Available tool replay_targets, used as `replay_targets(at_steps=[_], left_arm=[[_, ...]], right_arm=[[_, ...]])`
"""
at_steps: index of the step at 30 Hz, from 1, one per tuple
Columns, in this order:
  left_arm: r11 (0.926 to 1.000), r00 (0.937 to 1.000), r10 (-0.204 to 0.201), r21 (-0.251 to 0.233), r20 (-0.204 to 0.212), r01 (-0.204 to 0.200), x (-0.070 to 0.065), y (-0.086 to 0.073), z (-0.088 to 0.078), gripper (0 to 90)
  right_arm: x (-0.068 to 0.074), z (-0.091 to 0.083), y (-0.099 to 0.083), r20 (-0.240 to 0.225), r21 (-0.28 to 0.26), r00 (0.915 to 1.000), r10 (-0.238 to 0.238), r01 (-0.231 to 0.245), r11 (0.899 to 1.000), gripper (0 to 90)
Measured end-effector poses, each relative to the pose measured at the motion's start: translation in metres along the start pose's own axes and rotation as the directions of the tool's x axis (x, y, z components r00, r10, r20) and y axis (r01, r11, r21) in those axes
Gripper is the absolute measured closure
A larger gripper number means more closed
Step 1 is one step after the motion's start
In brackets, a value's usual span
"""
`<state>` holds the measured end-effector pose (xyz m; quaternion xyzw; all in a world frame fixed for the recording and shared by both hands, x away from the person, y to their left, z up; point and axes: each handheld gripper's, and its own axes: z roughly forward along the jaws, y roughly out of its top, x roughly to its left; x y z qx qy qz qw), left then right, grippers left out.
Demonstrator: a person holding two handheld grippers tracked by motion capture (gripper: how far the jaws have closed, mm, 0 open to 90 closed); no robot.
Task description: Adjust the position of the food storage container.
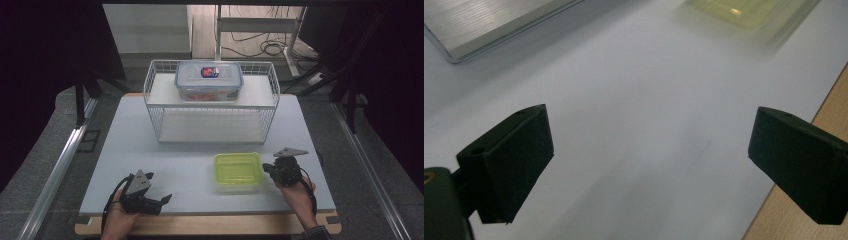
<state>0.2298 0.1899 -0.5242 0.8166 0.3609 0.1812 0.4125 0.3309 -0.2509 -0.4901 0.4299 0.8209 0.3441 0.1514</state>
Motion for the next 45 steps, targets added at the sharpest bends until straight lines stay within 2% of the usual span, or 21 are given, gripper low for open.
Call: replay_targets(at_steps=[3,8,19,25,27,30,34,39,45], left_arm=[[1.0,1.0,-0.001,0.001,0.001,0.001,0.0,0.0,0.0,4.3],[1.0,1.0,0.0,0.004,0.004,0.0,0.0,0.0,0.0,4.3],[1.0,1.0,0.003,0.006,0.005,-0.003,-0.001,0.0,0.001,4.4],[0.9999,1.0,0.005,0.013,0.006,-0.005,-0.001,0.0,0.001,4.4],[0.9999,1.0,0.004,0.013,0.006,-0.004,-0.001,0.0,0.001,4.3],[0.9998,1.0,-0.002,0.018,0.008,0.002,0.0,0.0,0.001,4.3],[0.9996,0.9999,-0.008,0.027,0.013,0.008,0.001,-0.001,0.001,4.3],[0.9994,0.9998,-0.015,0.032,0.015,0.015,0.001,-0.001,0.001,4.3],[0.9993,0.9998,-0.013,0.037,0.015,0.012,0.001,-0.001,0.001,4.3]], right_arm=[[0.014,0.005,0.004,-0.03,0.0,0.9993,-0.024,0.024,1.0,89.1],[0.027,0.01,0.007,-0.047,-0.011,0.9973,-0.057,0.056,0.998,89.1],[0.042,0.015,0.009,-0.082,-0.026,0.9945,-0.065,0.063,0.998,89.1],[0.05,0.017,0.01,-0.092,-0.026,0.991,-0.097,0.095,0.995,88.4],[0.05,0.016,0.01,-0.09,-0.031,0.9906,-0.103,0.101,0.994,85.8],[0.045,0.009,0.01,-0.061,-0.051,0.9933,-0.098,0.095,0.994,80.1],[0.041,0.003,0.008,-0.059,-0.068,0.9939,-0.093,0.089,0.994,74.5],[0.039,-0.005,0.005,-0.07,-0.087,0.9916,-0.109,0.102,0.991,66.0],[0.039,-0.014,0.002,-0.068,-0.12,0.9899,-0.124,0.116,0.986,50.6]])
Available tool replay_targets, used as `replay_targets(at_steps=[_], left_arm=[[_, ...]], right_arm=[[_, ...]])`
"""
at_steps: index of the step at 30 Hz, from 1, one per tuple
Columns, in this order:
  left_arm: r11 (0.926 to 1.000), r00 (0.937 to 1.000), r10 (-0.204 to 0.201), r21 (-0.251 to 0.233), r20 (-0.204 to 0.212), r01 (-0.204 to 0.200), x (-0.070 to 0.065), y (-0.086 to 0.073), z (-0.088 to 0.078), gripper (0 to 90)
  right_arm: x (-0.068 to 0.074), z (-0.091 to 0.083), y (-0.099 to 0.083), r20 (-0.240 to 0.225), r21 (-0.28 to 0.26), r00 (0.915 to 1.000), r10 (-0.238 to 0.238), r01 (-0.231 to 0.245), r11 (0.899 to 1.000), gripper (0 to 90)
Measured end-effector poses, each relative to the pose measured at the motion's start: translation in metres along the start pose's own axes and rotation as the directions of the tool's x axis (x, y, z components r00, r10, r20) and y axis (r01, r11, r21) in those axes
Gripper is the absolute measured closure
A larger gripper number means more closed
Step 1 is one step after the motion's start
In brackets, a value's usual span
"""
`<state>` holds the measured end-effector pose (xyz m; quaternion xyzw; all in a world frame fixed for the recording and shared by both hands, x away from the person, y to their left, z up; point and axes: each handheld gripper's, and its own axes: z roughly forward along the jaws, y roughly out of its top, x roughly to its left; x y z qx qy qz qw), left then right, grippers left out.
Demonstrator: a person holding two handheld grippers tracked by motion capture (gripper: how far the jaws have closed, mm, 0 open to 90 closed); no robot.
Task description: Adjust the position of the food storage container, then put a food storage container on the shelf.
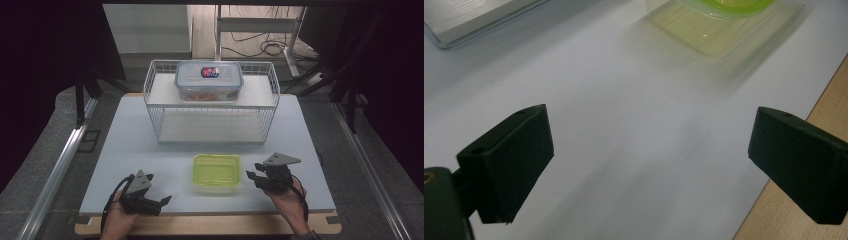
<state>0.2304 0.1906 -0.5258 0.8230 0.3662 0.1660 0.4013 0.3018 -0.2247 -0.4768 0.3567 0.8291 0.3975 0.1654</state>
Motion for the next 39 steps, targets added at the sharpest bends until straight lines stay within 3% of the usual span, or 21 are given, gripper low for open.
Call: replay_targets(at_steps=[6,16,24,27,31,39], left_arm=[[1.0,1.0,0.002,0.0,-0.003,-0.002,0.001,0.0,0.0,4.3],[1.0,1.0,0.005,0.001,-0.002,-0.005,0.0,0.0,0.0,4.3],[1.0,1.0,0.004,0.004,0.0,-0.004,0.0,-0.001,0.0,4.3],[1.0,1.0,0.005,0.005,-0.001,-0.005,0.0,0.0,0.0,4.3],[1.0,1.0,0.006,0.005,-0.003,-0.006,0.0,0.0,0.0,4.3],[0.9999,1.0,0.009,0.011,-0.003,-0.009,0.0,-0.001,0.001,4.3]], right_arm=[[0.0,-0.005,-0.003,0.001,-0.017,1.0,-0.005,0.005,1.0,32.1],[0.001,0.001,-0.006,-0.011,0.002,0.9991,-0.04,0.04,0.999,19.4],[-0.001,0.005,-0.008,-0.033,-0.006,0.9994,0.01,-0.011,1.0,7.4],[-0.001,0.006,-0.007,-0.038,-0.017,0.9991,0.018,-0.019,1.0,6.6],[-0.001,0.008,-0.005,-0.078,-0.023,0.9956,0.051,-0.053,0.998,6.1],[0.008,0.022,0.002,-0.12,0.029,0.9872,0.105,-0.102,0.994,1.9]])
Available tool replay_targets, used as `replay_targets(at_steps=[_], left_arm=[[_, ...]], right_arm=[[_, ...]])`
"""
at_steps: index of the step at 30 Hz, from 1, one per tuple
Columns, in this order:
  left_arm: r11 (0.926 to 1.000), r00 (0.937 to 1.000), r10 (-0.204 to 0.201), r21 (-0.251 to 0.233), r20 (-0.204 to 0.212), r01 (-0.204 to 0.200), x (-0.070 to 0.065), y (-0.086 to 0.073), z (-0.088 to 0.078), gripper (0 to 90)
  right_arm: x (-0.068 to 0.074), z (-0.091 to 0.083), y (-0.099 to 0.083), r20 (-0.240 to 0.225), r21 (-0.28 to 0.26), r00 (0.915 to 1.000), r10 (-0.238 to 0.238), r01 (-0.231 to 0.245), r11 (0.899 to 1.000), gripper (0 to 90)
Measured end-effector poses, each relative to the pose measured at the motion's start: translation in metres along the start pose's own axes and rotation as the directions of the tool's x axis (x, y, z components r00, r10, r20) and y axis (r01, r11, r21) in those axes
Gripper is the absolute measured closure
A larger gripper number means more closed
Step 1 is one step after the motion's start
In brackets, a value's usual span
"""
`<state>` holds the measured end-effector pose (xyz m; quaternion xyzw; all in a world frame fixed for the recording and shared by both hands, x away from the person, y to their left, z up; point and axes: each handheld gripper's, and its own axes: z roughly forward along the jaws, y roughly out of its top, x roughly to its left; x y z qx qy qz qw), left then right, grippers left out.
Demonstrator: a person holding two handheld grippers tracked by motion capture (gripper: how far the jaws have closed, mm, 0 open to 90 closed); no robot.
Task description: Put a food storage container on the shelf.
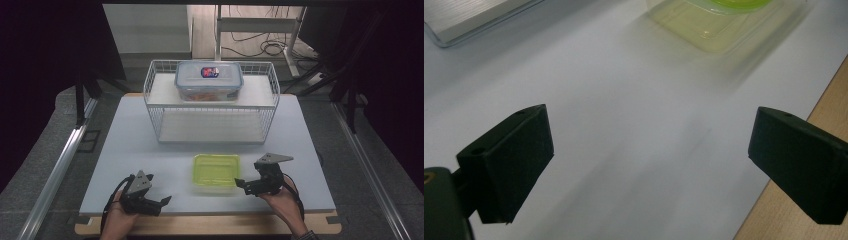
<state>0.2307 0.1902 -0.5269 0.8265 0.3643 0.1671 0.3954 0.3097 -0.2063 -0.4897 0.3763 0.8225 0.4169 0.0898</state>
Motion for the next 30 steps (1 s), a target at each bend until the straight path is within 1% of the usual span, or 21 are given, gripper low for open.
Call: replay_targets(at_steps=[2,3,5,8,9,13,14,16,19,21,22,23,27,28,30], left_arm=[[1.0,1.0,-0.001,0.001,0.002,0.001,0.0,0.0,0.0,4.3],[1.0,1.0,0.0,0.002,0.002,0.0,0.0,0.0,0.0,4.3],[1.0,1.0,0.001,0.003,0.002,-0.001,0.0,0.0,0.001,4.3],[1.0,1.0,0.0,0.006,0.002,0.0,0.0,0.0,0.001,4.3],[1.0,1.0,0.0,0.006,0.002,0.0,0.0,0.0,0.001,4.3],[1.0,1.0,0.0,0.008,0.001,0.0,0.0,0.0,0.001,4.3],[1.0,1.0,0.001,0.009,0.001,-0.001,0.0,0.0,0.001,4.3],[1.0,1.0,0.0,0.009,0.0,0.0,0.0,0.0,0.002,4.3],[1.0,1.0,0.0,0.01,-0.001,0.0,0.0,0.0,0.002,4.3],[0.9999,1.0,0.004,0.015,0.001,-0.004,0.0,0.0,0.002,4.3],[0.9999,1.0,0.005,0.016,0.001,-0.005,0.0,0.0,0.002,4.3],[0.9998,1.0,0.006,0.016,0.001,-0.006,0.0,0.0,0.002,4.3],[0.9999,1.0,0.007,0.016,0.0,-0.007,0.0,0.0,0.002,4.3],[0.9999,1.0,0.007,0.015,0.0,-0.007,0.0,0.0,0.002,4.3],[0.9999,1.0,0.007,0.014,-0.001,-0.007,0.0,0.0,0.002,4.3]], right_arm=[[0.0,0.003,0.001,-0.002,0.005,0.9999,0.01,-0.01,1.0,1.1],[0.0,0.004,0.002,-0.008,0.014,0.9997,0.025,-0.025,1.0,1.0],[0.0,0.008,0.004,-0.027,0.051,0.9982,0.053,-0.052,0.997,1.4],[-0.002,0.012,0.005,-0.033,0.065,0.997,0.07,-0.067,0.996,4.7],[-0.003,0.013,0.006,-0.036,0.065,0.9959,0.083,-0.08,0.995,6.1],[-0.01,0.013,0.008,-0.056,0.042,0.9889,0.138,-0.135,0.99,17.8],[-0.012,0.013,0.008,-0.061,0.043,0.9846,0.164,-0.161,0.986,23.6],[-0.017,0.015,0.008,-0.081,0.054,0.976,0.202,-0.198,0.979,28.0],[-0.023,0.021,0.008,-0.094,0.078,0.9622,0.256,-0.249,0.965,36.5],[-0.026,0.023,0.008,-0.107,0.096,0.9504,0.292,-0.282,0.954,41.0],[-0.028,0.025,0.008,-0.119,0.102,0.9399,0.32,-0.309,0.946,43.6],[-0.03,0.027,0.008,-0.13,0.109,0.9321,0.338,-0.326,0.939,45.6],[-0.035,0.031,0.007,-0.157,0.139,0.9048,0.396,-0.376,0.916,54.3],[-0.037,0.032,0.007,-0.171,0.146,0.8914,0.42,-0.398,0.906,56.9],[-0.04,0.033,0.006,-0.206,0.154,0.875,0.438,-0.413,0.897,62.7]])
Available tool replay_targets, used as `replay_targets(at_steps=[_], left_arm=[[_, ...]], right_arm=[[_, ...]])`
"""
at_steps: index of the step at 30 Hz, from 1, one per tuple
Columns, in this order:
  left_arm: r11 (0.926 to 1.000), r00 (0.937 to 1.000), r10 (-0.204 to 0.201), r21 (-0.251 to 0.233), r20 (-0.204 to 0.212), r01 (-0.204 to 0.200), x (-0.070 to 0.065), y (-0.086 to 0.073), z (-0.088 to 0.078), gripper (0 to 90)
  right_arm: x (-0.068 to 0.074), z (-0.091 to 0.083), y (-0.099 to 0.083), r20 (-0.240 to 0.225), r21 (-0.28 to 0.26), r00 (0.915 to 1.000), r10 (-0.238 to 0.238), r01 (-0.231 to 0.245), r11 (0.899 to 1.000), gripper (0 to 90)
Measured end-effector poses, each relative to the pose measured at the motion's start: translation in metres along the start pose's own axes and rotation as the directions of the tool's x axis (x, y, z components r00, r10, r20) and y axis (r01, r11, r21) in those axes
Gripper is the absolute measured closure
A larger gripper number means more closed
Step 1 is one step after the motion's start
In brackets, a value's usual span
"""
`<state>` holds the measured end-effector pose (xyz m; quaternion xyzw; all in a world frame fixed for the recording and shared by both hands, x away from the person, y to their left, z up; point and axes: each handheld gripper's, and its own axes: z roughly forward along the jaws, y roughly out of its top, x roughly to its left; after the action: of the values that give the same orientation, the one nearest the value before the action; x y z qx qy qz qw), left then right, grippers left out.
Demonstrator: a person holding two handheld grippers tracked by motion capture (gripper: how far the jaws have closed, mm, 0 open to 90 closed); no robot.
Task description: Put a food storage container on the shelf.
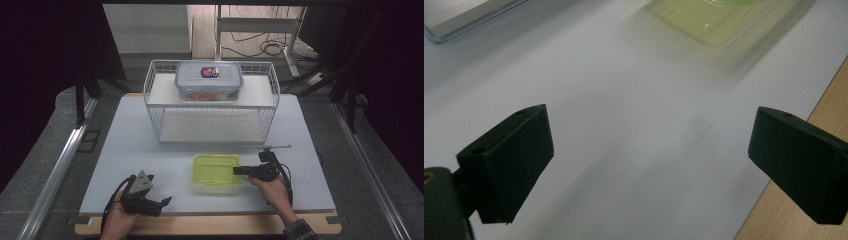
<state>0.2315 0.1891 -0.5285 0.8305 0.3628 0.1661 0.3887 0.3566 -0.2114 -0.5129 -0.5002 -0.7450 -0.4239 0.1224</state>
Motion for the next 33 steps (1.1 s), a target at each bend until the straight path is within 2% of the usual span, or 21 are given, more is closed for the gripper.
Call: replay_targets(at_steps=[2,4,6,8,11,18,26,33], left_arm=[[1.0,1.0,0.0,0.001,0.0,0.0,0.0,0.0,0.0,4.3],[1.0,1.0,0.0,0.002,0.0,0.0,0.0,0.0,0.0,4.3],[1.0,1.0,0.0,0.002,0.0,0.0,0.0,0.0,0.0,4.3],[1.0,1.0,0.0,0.001,-0.003,0.0,0.0,0.0,0.0,4.3],[1.0,1.0,-0.005,-0.004,-0.003,0.005,0.001,0.0,-0.001,4.4],[1.0,1.0,-0.006,-0.007,-0.007,0.006,0.002,0.0,-0.001,4.3],[0.9999,0.9999,-0.012,-0.011,-0.01,0.012,0.002,-0.001,-0.002,4.3],[0.9998,0.9998,-0.016,-0.012,-0.009,0.016,0.002,-0.001,-0.002,4.2]], right_arm=[[-0.002,0.0,0.001,-0.031,0.005,0.9995,0.009,-0.009,1.0,67.0],[-0.003,0.0,0.002,-0.044,0.008,0.9985,0.034,-0.033,0.999,72.6],[-0.005,0.001,0.003,-0.091,0.018,0.9931,0.073,-0.072,0.997,77.9],[-0.004,0.002,0.003,-0.112,0.022,0.9893,0.093,-0.091,0.996,79.6],[-0.002,0.003,0.005,-0.103,0.029,0.9915,0.08,-0.078,0.997,80.0],[-0.003,0.0,0.003,-0.118,0.018,0.9888,0.092,-0.091,0.996,80.1],[0.004,-0.009,0.008,-0.154,-0.025,0.9848,0.08,-0.085,0.996,80.1],[0.015,-0.023,0.016,-0.167,-0.071,0.9843,0.058,-0.071,0.995,80.1]])
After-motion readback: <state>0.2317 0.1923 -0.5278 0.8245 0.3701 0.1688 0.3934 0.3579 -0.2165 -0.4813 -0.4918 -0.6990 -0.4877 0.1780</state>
